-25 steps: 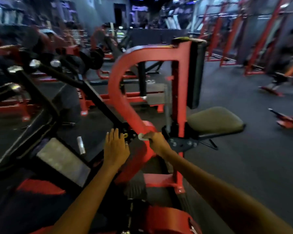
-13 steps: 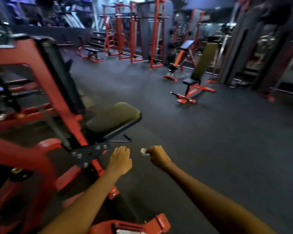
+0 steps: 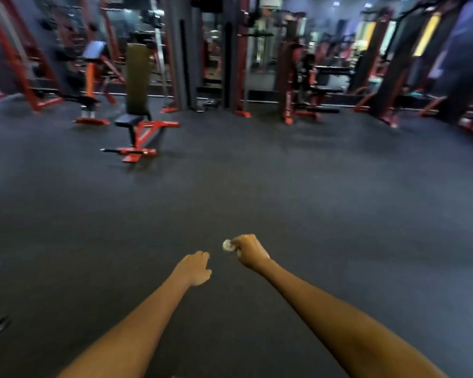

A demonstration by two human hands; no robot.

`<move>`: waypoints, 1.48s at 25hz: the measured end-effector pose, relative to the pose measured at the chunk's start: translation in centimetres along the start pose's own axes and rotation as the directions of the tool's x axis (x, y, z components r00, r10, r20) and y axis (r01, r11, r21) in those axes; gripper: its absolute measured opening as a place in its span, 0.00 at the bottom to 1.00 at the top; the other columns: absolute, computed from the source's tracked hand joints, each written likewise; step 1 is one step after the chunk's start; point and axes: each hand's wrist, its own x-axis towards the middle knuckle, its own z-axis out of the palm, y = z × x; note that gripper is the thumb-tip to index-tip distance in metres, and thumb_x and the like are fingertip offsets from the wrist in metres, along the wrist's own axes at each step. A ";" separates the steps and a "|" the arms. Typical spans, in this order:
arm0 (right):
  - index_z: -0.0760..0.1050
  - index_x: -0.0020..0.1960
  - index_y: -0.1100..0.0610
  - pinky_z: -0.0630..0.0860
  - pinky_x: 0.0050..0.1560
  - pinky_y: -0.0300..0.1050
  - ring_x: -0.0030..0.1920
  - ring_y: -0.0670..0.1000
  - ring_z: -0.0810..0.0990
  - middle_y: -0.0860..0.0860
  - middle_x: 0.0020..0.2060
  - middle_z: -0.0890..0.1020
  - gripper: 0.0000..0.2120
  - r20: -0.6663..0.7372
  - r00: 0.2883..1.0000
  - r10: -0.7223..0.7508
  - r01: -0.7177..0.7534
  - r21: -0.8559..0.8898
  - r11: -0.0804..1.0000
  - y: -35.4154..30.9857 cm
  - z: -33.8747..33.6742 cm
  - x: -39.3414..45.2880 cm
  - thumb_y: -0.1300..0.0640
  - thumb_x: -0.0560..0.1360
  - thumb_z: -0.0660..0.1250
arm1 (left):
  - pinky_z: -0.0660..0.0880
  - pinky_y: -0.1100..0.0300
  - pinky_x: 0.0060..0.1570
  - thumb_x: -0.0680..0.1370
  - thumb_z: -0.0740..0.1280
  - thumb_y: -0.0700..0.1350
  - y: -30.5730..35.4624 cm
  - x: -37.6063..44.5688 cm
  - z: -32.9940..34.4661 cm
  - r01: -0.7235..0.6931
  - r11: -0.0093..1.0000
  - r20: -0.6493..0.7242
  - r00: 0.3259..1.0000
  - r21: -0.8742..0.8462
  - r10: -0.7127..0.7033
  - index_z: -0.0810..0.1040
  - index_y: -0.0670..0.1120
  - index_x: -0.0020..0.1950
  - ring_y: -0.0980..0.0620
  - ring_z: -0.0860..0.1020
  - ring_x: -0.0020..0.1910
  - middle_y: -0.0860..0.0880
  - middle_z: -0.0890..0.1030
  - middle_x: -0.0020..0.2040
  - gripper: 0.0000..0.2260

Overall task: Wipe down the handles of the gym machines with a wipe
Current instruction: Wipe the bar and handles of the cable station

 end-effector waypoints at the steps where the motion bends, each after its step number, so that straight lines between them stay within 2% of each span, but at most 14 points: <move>1: 0.80 0.53 0.62 0.77 0.48 0.52 0.50 0.59 0.79 0.59 0.49 0.82 0.16 -0.017 0.999 0.042 -0.042 -0.004 0.999 2.0 -0.8 0.7 0.69 0.71 0.59 | 0.65 0.53 0.66 0.81 0.58 0.49 1.8 2.3 -0.3 -0.044 0.999 0.011 0.999 0.025 0.044 0.61 0.44 0.74 0.42 0.66 0.69 0.45 0.65 0.72 0.23; 6: 0.81 0.51 0.62 0.77 0.48 0.51 0.49 0.59 0.80 0.59 0.48 0.82 0.15 -0.107 0.966 0.236 -0.238 -0.006 0.971 11.8 -4.3 5.9 0.69 0.70 0.58 | 0.65 0.54 0.65 0.80 0.60 0.49 8.7 14.1 -3.2 -0.257 0.959 0.033 0.966 0.117 0.255 0.65 0.44 0.72 0.44 0.68 0.68 0.46 0.67 0.71 0.21; 10: 0.81 0.51 0.62 0.77 0.48 0.49 0.49 0.58 0.80 0.58 0.48 0.83 0.15 -0.180 0.896 0.405 -0.404 0.044 0.914 17.6 -7.8 8.7 0.68 0.71 0.59 | 0.63 0.55 0.65 0.80 0.60 0.49 13.7 22.6 -5.8 -0.412 0.889 0.096 0.911 0.200 0.400 0.65 0.43 0.71 0.45 0.69 0.68 0.45 0.67 0.71 0.20; 14: 0.81 0.51 0.61 0.77 0.47 0.50 0.49 0.58 0.80 0.58 0.48 0.82 0.14 -0.263 0.766 0.586 -0.578 0.117 0.808 23.7 -11.4 8.6 0.66 0.72 0.59 | 0.65 0.54 0.65 0.80 0.60 0.49 20.9 29.9 -7.0 -0.567 0.783 0.189 0.824 0.257 0.534 0.66 0.43 0.70 0.44 0.69 0.67 0.44 0.68 0.70 0.20; 18: 0.80 0.51 0.62 0.74 0.45 0.47 0.49 0.58 0.79 0.58 0.48 0.82 0.13 -0.281 0.658 0.698 -0.697 0.124 0.707 29.2 -14.4 6.7 0.67 0.73 0.59 | 0.65 0.54 0.65 0.80 0.59 0.50 29.0 34.0 -6.1 -0.695 0.667 0.287 0.719 0.269 0.633 0.65 0.43 0.71 0.44 0.69 0.67 0.45 0.68 0.70 0.21; 22: 0.80 0.48 0.63 0.71 0.43 0.46 0.48 0.59 0.79 0.60 0.47 0.82 0.11 -0.342 0.530 0.776 -0.781 0.160 0.604 37.0 -18.3 4.1 0.68 0.72 0.60 | 0.65 0.54 0.65 0.79 0.59 0.50 39.9 38.3 -4.2 -0.795 0.555 0.343 0.606 0.244 0.718 0.65 0.44 0.70 0.43 0.68 0.67 0.45 0.68 0.70 0.21; 28: 0.80 0.45 0.60 0.70 0.40 0.44 0.47 0.59 0.79 0.59 0.44 0.82 0.13 -0.389 0.281 0.877 -0.857 0.310 0.412 49.0 -25.1 -0.1 0.67 0.69 0.58 | 0.66 0.53 0.65 0.79 0.59 0.50 55.8 42.7 -2.0 -0.885 0.400 0.421 0.466 0.241 0.778 0.64 0.46 0.71 0.44 0.67 0.68 0.47 0.67 0.71 0.21; 32: 0.80 0.44 0.60 0.71 0.39 0.44 0.46 0.59 0.80 0.58 0.43 0.82 0.12 -0.404 0.177 0.897 -0.880 0.343 0.328 55.7 -29.0 -2.2 0.68 0.69 0.58 | 0.65 0.55 0.65 0.80 0.59 0.49 65.7 45.1 -1.3 -0.927 0.312 0.423 0.372 0.207 0.826 0.64 0.45 0.72 0.44 0.67 0.68 0.46 0.66 0.71 0.21; 34: 0.79 0.42 0.60 0.68 0.37 0.43 0.45 0.59 0.79 0.59 0.43 0.81 0.11 -0.389 0.159 0.908 -0.897 0.328 0.297 58.1 -30.2 -3.1 0.67 0.69 0.58 | 0.64 0.55 0.65 0.80 0.59 0.49 69.3 45.7 -0.4 -0.943 0.270 0.448 0.330 0.195 0.831 0.64 0.45 0.72 0.44 0.67 0.68 0.47 0.67 0.71 0.21; 37: 0.79 0.44 0.61 0.67 0.38 0.42 0.46 0.59 0.79 0.59 0.44 0.82 0.11 -0.408 0.064 0.911 -0.912 0.347 0.219 64.4 -33.3 -5.0 0.67 0.70 0.58 | 0.65 0.55 0.65 0.80 0.59 0.49 77.7 48.1 1.4 -0.970 0.161 0.482 0.230 0.181 0.846 0.64 0.45 0.72 0.45 0.67 0.69 0.47 0.66 0.72 0.21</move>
